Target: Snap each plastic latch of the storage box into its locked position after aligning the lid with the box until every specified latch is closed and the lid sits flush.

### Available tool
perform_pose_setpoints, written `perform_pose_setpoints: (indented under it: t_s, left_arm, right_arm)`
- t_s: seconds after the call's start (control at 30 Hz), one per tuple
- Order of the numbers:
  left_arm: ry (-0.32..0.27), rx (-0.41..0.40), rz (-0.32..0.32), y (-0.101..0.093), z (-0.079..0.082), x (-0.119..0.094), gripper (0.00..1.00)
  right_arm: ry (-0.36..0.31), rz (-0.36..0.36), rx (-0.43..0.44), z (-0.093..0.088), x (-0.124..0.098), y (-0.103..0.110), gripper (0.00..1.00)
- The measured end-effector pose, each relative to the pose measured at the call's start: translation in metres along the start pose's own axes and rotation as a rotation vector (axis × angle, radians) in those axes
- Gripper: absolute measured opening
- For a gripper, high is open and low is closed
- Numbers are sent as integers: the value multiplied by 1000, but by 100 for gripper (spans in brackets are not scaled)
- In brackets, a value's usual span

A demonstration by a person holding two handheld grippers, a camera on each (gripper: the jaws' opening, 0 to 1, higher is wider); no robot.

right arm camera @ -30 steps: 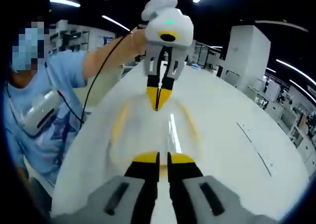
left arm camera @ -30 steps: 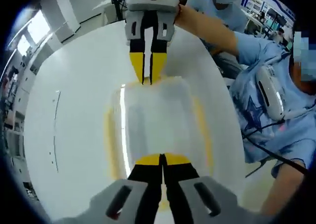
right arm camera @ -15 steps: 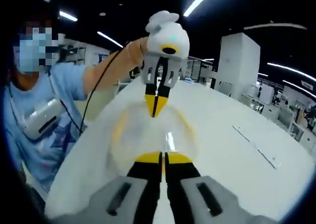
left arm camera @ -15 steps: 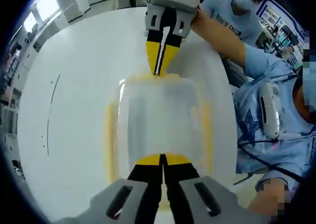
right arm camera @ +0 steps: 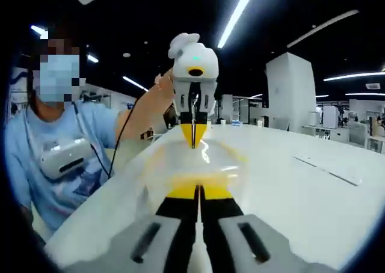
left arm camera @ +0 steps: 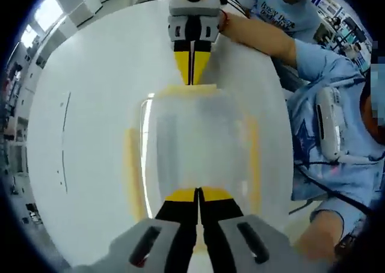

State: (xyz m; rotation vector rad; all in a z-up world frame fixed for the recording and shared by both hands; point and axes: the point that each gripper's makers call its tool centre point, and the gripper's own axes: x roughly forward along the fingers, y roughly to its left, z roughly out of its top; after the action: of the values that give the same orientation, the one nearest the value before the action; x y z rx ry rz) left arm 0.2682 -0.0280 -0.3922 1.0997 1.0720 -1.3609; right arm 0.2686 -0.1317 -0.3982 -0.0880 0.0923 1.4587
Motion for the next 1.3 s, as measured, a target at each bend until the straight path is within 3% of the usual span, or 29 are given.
perform_pose_setpoints:
  t_s: [0.3,0.7,0.97,1.0,1.07,1.13,1.17,1.3]
  left_arm:
    - [5,2,-8,0,1,1,0]
    - [-9,22,27,-1,0,2,0]
    - [13,27,28,-2,0,4,0]
    - [13,28,23,-2,0,4,0]
    - [9,3,7,0,-2,5,0]
    - [-2,-2,2,1,-4,4,0]
    - [-7,0,5,2,-5,5,0]
    - [-41,-3,9,6,-6,6,0]
  right_arm:
    - [-18,-6,32,-1,1,0,0]
    - [-54,13,63,-3,3,6,0]
    - [-62,7,82,-3,4,5,0]
    - [-73,14,113,-3,5,5,0]
    - [-59,15,112,-8,6,4,0]
    - [53,10,101,-27,16,7,0]
    - [-12,14,86,-14,16,3,0]
    - [-1,13,92,-12,11,5,0]
